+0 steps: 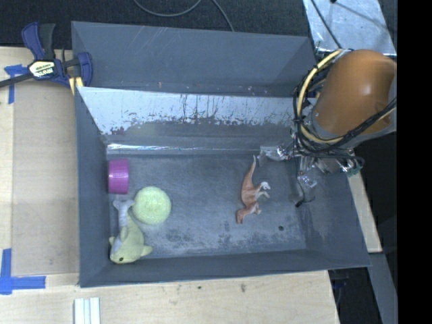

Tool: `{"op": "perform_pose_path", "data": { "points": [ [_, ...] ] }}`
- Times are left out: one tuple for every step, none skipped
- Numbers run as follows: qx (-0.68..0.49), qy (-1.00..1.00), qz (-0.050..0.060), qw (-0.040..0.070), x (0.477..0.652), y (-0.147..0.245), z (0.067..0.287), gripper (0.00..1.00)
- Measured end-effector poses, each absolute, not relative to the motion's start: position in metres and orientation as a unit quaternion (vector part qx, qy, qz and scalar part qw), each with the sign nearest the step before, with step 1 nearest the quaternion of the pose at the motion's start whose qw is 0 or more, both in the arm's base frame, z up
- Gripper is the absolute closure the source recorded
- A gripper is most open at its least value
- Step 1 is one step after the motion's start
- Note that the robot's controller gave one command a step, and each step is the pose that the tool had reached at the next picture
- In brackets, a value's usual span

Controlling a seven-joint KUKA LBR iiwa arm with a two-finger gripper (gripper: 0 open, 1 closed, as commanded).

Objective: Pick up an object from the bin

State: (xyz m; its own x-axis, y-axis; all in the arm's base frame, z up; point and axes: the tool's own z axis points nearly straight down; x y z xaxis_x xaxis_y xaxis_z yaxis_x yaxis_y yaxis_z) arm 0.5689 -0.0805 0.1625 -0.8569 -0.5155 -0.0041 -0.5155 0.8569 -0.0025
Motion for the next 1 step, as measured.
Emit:
{"op": "perform_pose_path", "data": {
  "points": [
    [-0.229,0.973,0.0,0.003,0.5882,-0.0576,0.1455,0.0]
  ]
}}
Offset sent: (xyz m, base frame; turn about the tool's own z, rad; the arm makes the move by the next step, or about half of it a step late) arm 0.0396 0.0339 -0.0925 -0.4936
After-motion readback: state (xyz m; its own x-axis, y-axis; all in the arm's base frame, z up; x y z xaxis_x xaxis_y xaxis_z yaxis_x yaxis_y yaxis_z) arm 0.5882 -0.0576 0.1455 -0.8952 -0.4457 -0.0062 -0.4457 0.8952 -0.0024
